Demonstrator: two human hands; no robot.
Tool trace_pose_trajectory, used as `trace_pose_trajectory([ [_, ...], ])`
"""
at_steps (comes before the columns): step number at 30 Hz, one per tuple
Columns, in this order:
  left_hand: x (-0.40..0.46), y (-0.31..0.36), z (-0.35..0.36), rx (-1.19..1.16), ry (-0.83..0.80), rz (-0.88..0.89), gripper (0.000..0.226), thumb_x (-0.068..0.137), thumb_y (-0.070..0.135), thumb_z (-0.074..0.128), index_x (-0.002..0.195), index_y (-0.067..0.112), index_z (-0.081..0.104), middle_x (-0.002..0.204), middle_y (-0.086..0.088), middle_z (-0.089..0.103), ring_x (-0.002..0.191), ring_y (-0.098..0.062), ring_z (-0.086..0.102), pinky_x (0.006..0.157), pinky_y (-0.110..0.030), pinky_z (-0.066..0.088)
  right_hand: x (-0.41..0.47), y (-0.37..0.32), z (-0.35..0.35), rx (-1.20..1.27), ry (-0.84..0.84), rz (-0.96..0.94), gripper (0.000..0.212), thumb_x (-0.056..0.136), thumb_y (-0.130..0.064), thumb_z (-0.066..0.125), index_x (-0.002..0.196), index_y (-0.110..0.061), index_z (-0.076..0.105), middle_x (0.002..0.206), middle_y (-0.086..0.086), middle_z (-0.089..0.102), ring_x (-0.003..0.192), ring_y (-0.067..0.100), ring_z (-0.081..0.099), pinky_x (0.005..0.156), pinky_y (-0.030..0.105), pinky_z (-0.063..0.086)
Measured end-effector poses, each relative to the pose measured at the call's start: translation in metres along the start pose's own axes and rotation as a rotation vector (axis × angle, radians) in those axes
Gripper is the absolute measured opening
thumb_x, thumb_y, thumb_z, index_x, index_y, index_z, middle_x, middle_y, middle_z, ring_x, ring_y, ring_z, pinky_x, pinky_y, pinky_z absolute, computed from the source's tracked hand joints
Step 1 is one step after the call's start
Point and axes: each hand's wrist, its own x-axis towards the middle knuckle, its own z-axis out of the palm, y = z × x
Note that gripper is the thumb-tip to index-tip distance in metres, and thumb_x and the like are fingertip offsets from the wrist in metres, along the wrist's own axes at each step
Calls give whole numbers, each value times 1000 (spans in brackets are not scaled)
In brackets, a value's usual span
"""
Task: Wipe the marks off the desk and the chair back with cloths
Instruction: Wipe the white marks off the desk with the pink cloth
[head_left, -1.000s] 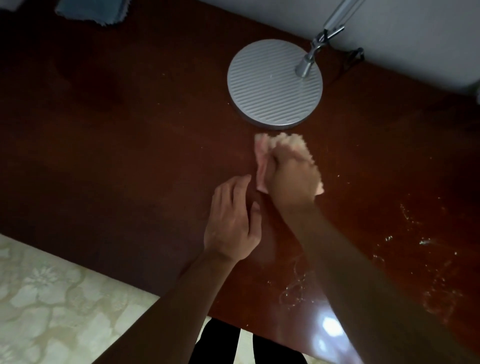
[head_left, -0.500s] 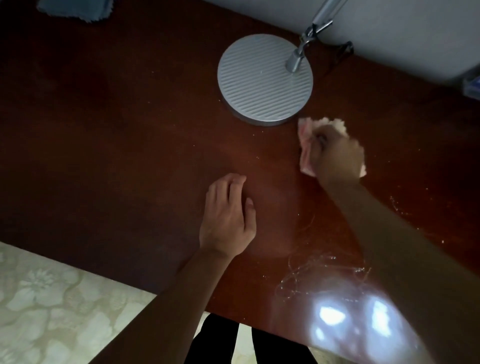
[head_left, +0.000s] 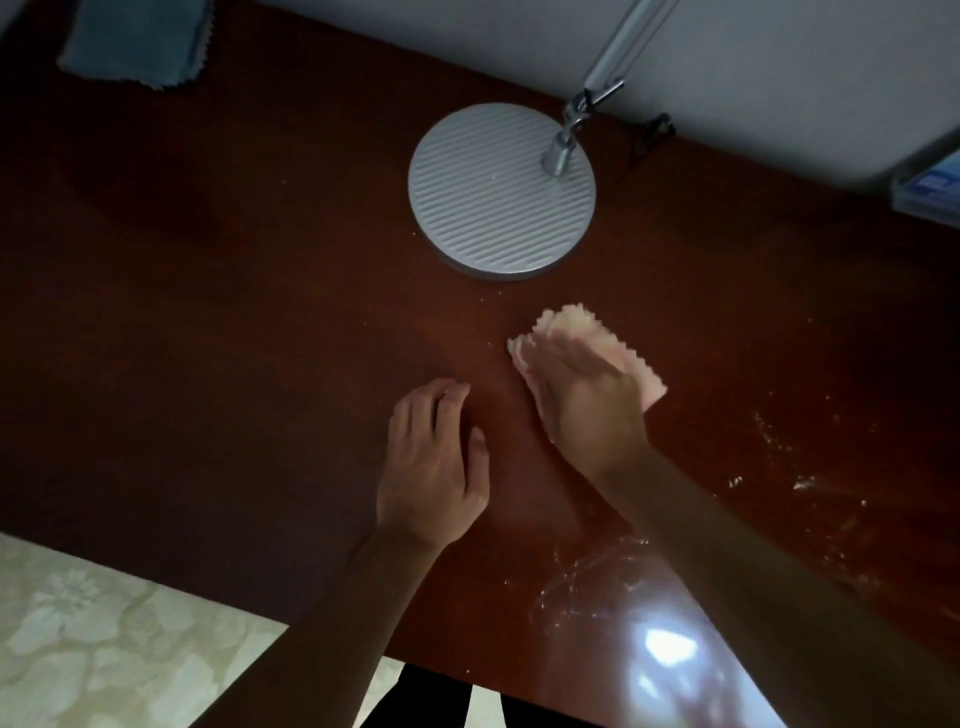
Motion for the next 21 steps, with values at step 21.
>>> trace_pose_trajectory([
  [21, 4, 0, 1, -9, 35, 13, 35, 88, 18, 53, 117, 2, 61, 122, -14, 57, 115, -27, 47, 101, -41, 43, 54, -7, -10, 245, 24, 59, 45, 91, -39, 39, 100, -15, 76, 102, 9, 75, 93, 26, 72, 72, 43, 59],
])
